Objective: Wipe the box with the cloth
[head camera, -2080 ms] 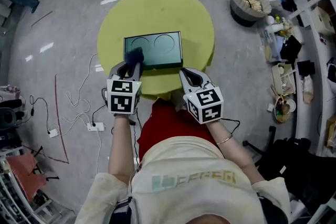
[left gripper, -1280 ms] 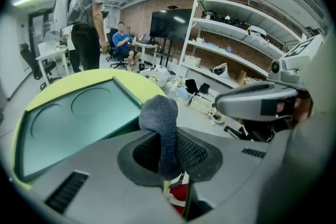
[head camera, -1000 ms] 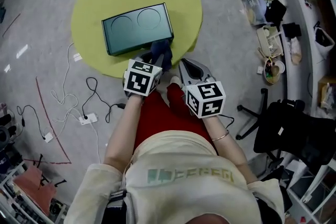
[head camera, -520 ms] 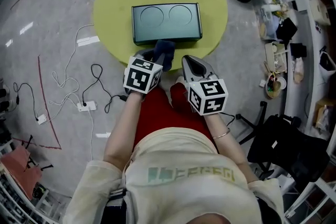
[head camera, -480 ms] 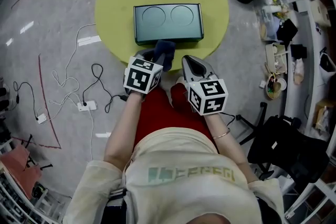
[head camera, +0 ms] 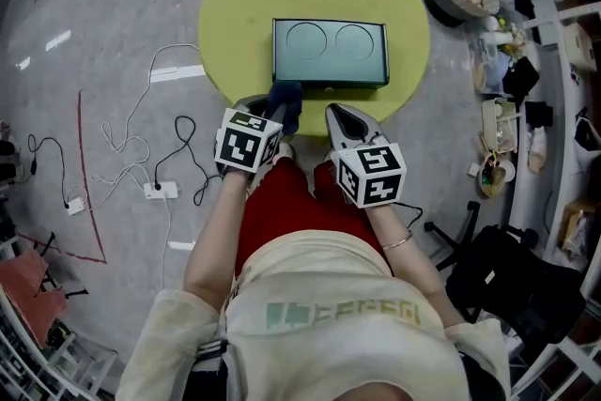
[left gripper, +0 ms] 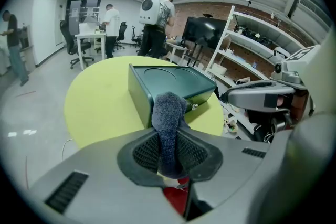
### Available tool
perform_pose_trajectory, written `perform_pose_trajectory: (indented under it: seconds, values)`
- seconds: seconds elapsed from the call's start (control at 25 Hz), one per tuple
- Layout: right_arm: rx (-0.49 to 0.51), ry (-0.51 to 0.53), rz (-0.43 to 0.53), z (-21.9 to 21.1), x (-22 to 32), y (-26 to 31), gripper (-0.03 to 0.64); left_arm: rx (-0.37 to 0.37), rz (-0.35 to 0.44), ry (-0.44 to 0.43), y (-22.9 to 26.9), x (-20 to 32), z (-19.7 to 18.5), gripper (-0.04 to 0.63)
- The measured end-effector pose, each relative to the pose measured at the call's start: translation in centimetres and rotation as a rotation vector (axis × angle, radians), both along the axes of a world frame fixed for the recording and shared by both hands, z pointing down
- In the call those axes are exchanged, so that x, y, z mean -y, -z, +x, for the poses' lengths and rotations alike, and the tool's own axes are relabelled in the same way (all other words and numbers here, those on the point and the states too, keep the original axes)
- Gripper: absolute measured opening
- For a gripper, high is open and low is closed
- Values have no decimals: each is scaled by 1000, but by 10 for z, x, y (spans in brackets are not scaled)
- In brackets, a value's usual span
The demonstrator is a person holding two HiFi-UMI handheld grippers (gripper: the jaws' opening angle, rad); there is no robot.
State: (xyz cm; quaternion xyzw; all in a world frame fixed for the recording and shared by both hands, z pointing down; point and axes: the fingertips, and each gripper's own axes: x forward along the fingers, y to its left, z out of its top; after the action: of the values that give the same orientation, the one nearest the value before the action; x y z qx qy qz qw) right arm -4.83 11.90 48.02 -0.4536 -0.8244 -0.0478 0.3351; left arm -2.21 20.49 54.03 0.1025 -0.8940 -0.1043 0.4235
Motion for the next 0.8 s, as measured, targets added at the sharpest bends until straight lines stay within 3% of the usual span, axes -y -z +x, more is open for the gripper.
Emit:
perform_pose_trajectory:
  seconds: [0.6,0.8]
  values:
    - [31,84,6,20,-62,4,38,20,-40,125,12,-92,34,66]
    - [45,84,20,21,-78,6,38,67,-68,164,27,-139,22,66]
